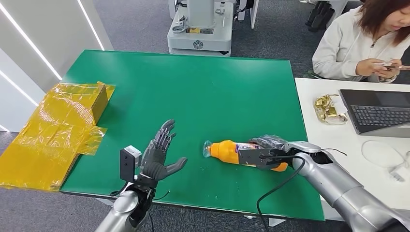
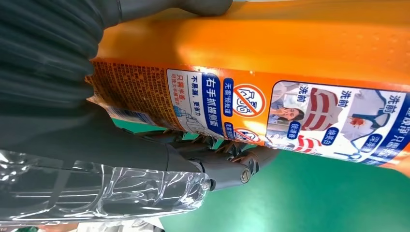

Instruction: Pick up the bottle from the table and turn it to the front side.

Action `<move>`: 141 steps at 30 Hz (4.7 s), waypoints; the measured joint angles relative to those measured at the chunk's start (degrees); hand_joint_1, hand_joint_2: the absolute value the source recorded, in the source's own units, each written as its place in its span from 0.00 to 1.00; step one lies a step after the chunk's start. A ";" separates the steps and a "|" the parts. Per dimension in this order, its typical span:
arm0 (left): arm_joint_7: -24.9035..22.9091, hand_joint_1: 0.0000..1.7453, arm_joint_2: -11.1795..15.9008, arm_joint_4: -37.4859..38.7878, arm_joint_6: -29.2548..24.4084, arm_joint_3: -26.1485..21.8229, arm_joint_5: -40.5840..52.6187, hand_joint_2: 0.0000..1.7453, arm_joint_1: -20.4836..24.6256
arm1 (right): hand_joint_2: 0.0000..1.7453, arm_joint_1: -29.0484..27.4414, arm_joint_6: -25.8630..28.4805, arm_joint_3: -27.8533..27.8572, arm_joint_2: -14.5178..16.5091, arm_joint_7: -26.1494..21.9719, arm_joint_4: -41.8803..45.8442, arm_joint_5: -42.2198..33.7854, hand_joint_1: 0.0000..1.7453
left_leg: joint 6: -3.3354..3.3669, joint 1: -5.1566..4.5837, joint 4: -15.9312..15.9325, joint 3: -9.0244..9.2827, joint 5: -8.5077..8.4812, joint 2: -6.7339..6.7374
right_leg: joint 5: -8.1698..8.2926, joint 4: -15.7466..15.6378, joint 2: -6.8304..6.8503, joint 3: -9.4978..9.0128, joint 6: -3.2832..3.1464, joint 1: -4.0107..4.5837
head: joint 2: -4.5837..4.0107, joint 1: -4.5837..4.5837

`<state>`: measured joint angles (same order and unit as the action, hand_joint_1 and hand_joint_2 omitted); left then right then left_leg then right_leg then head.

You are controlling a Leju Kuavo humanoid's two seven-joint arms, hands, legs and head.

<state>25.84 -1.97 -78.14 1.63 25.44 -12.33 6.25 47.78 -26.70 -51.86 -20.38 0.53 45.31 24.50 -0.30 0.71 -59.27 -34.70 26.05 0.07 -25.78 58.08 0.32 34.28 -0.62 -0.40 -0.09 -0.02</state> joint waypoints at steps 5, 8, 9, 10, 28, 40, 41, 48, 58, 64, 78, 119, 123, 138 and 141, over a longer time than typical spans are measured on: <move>0.14 0.00 0.25 0.00 0.24 -0.92 -0.44 1.00 -0.85 | 1.00 1.25 1.12 -2.16 -1.61 -1.59 0.37 -1.51 1.00 | 0.00 0.00 0.00 -0.03 0.00 -0.01 | 0.00 0.00 0.02 0.00 0.00 0.00 | 0.00 0.00; 1.03 0.00 0.26 0.00 -0.96 -1.44 0.19 1.00 -1.09 | 1.00 1.32 8.08 -2.67 -1.59 -6.10 -0.41 -5.30 1.00 | 0.00 0.01 0.00 -0.02 0.00 -0.01 | 0.00 0.01 0.01 0.00 0.00 0.01 | 0.00 0.00; 1.37 0.00 0.24 0.00 -1.49 -1.60 0.54 1.00 -1.20 | 1.00 1.15 10.45 -2.60 -1.44 -7.88 -0.78 -7.02 1.00 | 0.00 0.01 0.00 -0.01 0.00 0.00 | 0.00 0.01 0.00 0.00 0.00 0.01 | 0.00 0.00; 1.65 0.00 0.22 0.00 -1.99 -1.75 0.93 1.00 -1.32 | 1.00 0.83 12.16 -2.35 -1.22 -9.78 -1.20 -8.96 1.00 | 0.00 0.02 0.00 0.00 0.00 0.00 | 0.00 0.01 0.00 0.00 0.00 0.02 | 0.00 -0.01; 1.38 0.00 0.02 -1.02 -2.07 -6.35 4.44 1.00 -2.23 | 1.00 -28.42 38.02 20.94 5.33 -27.47 12.10 -28.01 1.00 | -0.01 0.05 0.03 -0.15 0.01 -0.32 | -0.14 -0.01 0.30 0.04 0.09 0.03 | 0.00 -0.01; -4.26 0.00 -1.27 4.90 11.17 -3.13 -9.89 1.00 10.62 | 1.00 -26.52 36.21 23.63 11.23 -29.06 13.94 -28.35 1.00 | -0.14 0.05 0.02 -0.14 -0.20 -0.08 | 0.14 0.03 0.06 0.12 -0.08 0.03 | 0.00 -0.01; -4.62 0.00 -1.66 6.06 11.75 -2.49 -11.10 1.00 12.45 | 1.00 -24.75 35.86 22.81 12.59 -28.99 12.47 -28.09 1.00 | -0.14 0.06 0.02 -0.12 -0.23 -0.04 | 0.18 0.04 0.02 0.13 -0.10 0.04 | 0.00 -0.01; -6.60 0.00 -3.61 11.18 12.51 1.50 -14.36 1.00 21.14 | 1.00 -14.09 33.98 16.38 20.60 -27.63 1.13 -26.41 1.00 | -0.22 0.08 0.03 -0.12 -0.38 -0.03 | 0.23 0.10 0.00 0.19 -0.15 0.05 | 0.00 -0.01; -7.33 0.00 -3.94 13.77 12.92 2.08 -16.02 1.00 23.80 | 1.00 -9.28 34.78 13.15 24.34 -26.83 -6.10 -24.72 1.00 | -0.22 0.06 0.03 -0.22 -0.37 -0.03 | 0.23 0.08 0.00 0.26 -0.15 0.04 | 0.00 0.00; -7.88 0.52 -4.07 15.88 12.58 2.07 -14.37 1.00 26.01 | 1.00 -6.25 34.58 11.60 26.39 -25.03 -10.95 -22.31 1.00 | -0.23 0.07 0.02 -0.20 -0.38 -0.04 | 0.25 0.09 0.01 0.26 -0.14 0.04 | 0.00 -0.01; -9.73 1.00 -4.08 18.84 13.45 2.06 -11.15 1.00 26.36 | 1.00 -7.16 36.18 10.79 26.01 -24.76 -13.64 -21.32 1.00 | -0.23 0.07 0.02 -0.21 -0.37 -0.02 | 0.25 0.06 -0.03 0.32 -0.13 0.04 | 0.00 -0.01; -7.75 1.00 19.43 23.02 -29.39 3.77 69.70 1.00 38.73 | 1.00 -31.97 37.93 24.05 4.34 -29.02 28.35 -25.63 0.00 | -0.22 0.10 0.06 -0.27 -0.45 0.09 | 0.30 0.08 -0.12 0.37 -0.17 0.07 | 0.00 0.00; -11.86 1.00 22.86 22.37 -29.76 4.25 75.32 1.00 37.42 | 1.00 -34.20 39.09 25.47 2.92 -29.85 30.81 -25.81 0.00 | -0.24 0.09 0.06 -0.27 -0.43 0.12 | 0.30 0.08 -0.16 0.36 -0.17 0.06 | 0.00 0.01; -19.22 1.00 37.74 8.06 -19.56 -3.20 80.77 1.00 19.47 | 1.00 -46.24 36.34 38.52 4.31 -28.25 45.14 -21.60 0.00 | -0.36 0.10 0.12 -0.27 -0.30 0.23 | 0.21 0.06 -0.29 0.44 -0.17 0.06 | 0.00 0.00; -19.28 1.00 37.88 6.16 -19.50 -5.97 81.47 1.00 14.93 | 1.00 -47.69 35.26 41.13 5.78 -27.55 47.64 -20.10 0.00 | -0.35 0.11 0.12 -0.29 -0.31 0.20 | 0.20 0.04 -0.25 0.46 -0.17 0.06 | 0.00 0.01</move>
<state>6.56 35.92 -71.98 -17.87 19.46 69.14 21.18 0.09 8.56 -10.74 -14.59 -27.02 92.96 4.40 -0.65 0.82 -59.15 -34.99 25.74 0.27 -25.58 58.12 0.06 34.74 -0.79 -0.34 -0.09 -0.01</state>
